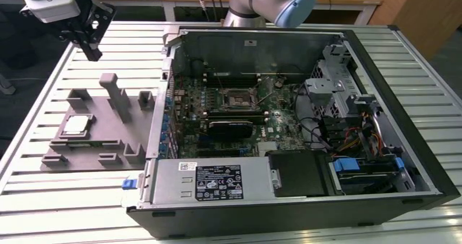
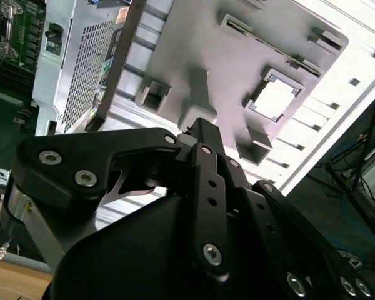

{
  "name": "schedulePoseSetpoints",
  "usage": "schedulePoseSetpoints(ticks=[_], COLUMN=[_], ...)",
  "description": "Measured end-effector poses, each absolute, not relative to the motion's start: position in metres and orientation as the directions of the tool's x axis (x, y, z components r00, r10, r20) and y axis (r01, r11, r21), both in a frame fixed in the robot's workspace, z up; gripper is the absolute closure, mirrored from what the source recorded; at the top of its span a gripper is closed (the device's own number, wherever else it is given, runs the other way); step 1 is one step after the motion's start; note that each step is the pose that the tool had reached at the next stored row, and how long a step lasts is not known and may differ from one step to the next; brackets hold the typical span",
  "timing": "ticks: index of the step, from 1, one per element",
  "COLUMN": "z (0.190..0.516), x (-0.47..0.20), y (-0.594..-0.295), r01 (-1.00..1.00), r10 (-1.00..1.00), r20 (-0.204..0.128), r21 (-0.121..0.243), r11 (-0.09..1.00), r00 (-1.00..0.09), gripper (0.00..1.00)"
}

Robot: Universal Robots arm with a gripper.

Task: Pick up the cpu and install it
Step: 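Reach for the cpu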

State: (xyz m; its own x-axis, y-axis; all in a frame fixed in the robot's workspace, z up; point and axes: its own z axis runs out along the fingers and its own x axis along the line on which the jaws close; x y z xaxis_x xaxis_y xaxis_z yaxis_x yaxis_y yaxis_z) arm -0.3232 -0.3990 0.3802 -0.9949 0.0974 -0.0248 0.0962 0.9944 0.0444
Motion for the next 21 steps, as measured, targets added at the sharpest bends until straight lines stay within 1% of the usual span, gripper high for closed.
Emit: schedulePoseSetpoints(ticks=[21], z=[0.363], x=[-0.333], y=[-0.399], r01=[0.103], r10=[0.104], r20=[-0.025], r21=[0.044], r11=[0.994], r00=[-0.994], gripper=[0.89])
